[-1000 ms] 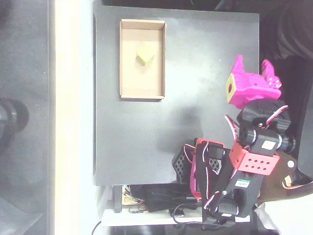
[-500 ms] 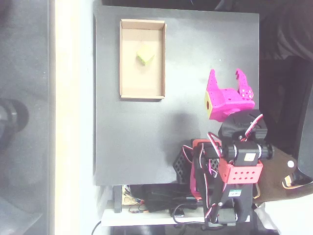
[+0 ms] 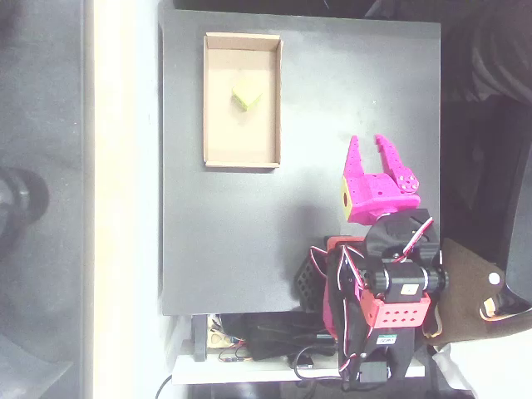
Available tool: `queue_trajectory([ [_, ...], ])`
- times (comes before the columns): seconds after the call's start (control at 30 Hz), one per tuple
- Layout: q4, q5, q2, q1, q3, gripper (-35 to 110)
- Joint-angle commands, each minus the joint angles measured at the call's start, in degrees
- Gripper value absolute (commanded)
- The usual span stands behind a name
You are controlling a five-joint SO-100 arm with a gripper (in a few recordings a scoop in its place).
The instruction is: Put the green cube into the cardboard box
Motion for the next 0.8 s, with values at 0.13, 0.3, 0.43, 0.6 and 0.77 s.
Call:
queue_trajectory([
  [0.13,0.97,0.0,1.41,-0.88,0.97,0],
  [0.3,0.97,0.0,2.72,-0.53,6.86,0],
  [0.43,0.97,0.0,10.37,-0.35,13.36,0],
  [0.6,0.97,0.0,12.92,-0.35,19.95,0],
  [0.77,0.97,0.0,12.92,-0.44,23.82,0],
])
